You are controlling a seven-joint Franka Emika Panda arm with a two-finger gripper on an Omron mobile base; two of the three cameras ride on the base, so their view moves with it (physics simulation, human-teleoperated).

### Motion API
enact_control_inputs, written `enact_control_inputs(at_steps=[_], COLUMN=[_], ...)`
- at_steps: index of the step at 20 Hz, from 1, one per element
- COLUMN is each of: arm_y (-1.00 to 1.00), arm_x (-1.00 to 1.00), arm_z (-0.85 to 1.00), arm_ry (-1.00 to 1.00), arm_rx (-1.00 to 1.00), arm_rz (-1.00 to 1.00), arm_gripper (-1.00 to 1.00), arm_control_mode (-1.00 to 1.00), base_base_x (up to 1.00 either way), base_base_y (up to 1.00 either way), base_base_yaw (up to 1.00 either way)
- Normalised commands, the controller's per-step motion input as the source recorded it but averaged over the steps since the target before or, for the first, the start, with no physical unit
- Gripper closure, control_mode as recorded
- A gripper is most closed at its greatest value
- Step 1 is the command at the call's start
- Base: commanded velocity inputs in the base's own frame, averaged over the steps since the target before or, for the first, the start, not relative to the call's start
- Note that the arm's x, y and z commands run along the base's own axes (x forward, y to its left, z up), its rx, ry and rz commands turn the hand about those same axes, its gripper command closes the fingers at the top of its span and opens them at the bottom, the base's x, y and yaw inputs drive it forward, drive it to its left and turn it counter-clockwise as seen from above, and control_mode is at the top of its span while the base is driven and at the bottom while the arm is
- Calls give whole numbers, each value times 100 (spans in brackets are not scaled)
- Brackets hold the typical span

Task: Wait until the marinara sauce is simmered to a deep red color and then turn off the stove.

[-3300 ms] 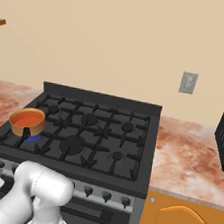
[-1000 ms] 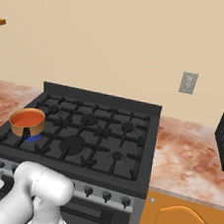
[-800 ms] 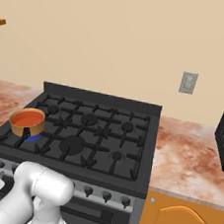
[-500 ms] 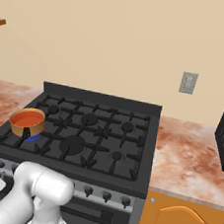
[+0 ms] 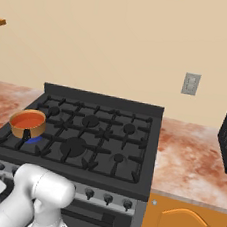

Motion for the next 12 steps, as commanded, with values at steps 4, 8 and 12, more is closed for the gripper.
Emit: enact_control_inputs(at_steps=[4,8,12], arm_y=[1,2,8], arm_x=[7,6,0], arm_z=[0,-1,-3], arm_ry=[0,0,0], arm_rx=[0,0,0], arm_rz=[0,0,0], arm_gripper=[-100,-100,-100], arm_control_mode=[-100,-100,-100], base_base_x=[0,0,0], base_base_y=[0,0,0], base_base_yaw=[0,0,0])
